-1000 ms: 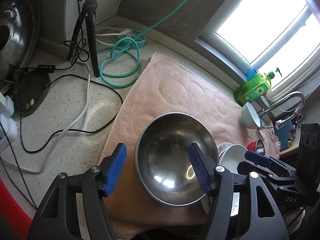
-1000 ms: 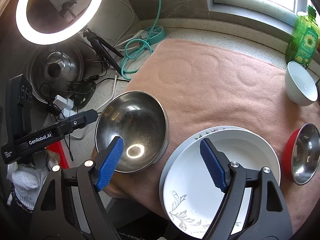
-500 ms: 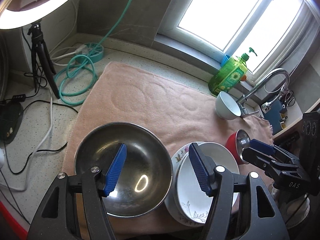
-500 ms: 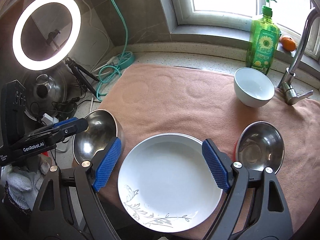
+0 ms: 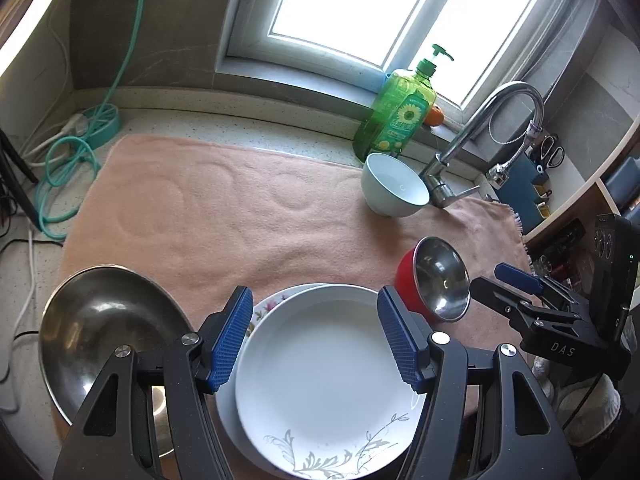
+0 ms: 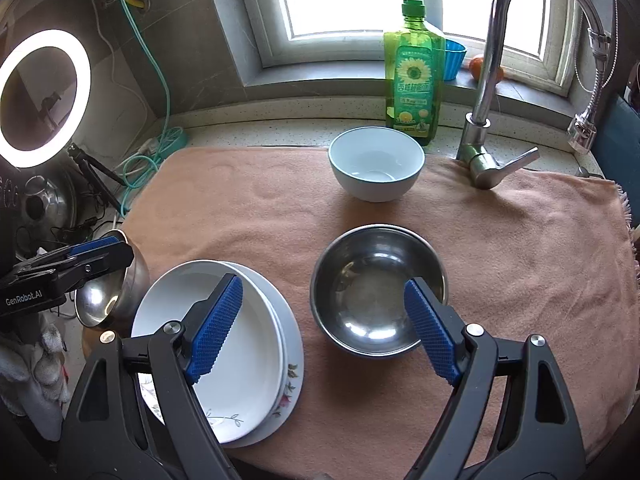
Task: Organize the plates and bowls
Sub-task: 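Move the right gripper to the red-outside steel bowl rim and grasp it, then lift the red-outside bowl and carry it over the plain steel bowl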
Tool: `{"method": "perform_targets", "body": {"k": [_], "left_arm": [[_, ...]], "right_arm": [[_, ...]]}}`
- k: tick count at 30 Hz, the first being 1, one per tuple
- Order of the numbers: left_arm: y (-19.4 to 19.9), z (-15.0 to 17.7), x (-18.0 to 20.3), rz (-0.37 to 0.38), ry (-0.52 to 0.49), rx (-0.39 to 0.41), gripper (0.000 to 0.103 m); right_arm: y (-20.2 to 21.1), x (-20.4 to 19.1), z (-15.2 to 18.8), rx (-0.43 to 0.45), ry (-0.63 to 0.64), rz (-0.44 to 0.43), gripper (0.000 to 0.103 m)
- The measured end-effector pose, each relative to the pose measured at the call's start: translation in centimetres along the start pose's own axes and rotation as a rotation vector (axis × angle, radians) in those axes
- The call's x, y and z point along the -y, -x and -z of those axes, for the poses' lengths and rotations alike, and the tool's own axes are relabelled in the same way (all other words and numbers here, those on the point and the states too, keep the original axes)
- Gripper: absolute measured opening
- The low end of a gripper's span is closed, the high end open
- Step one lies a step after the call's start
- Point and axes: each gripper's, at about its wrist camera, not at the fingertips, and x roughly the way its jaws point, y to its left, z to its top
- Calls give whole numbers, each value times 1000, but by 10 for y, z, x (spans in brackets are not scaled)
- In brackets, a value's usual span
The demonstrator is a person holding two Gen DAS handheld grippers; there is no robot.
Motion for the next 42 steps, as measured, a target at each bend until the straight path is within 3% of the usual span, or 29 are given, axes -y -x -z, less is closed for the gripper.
{"method": "perform_targets", "body": {"k": [6,11,14,17,19,42], "left_arm": [[-28,-1,32,40,-28,-38,62],[-51,-1,54,77,-34,-76,60],[-66,-1,64,97,-37,-106,52],[-80,0,74,115,-37,-136,36],[-89,0,77,131,-28,-156,31],[-124,-4,79,143,23,-233,12]], "right_arm": [[-1,41,-2,-28,-74,15,85],[-12,66,0,-68,-101,3,74],[-19,80,3,-96,-129,-23,63],[-27,91,5,-124,-149,-47,53],[-33,96,7,-144,-158,-71,42],[-76,110,10,-247,-229,-203,11]]}}
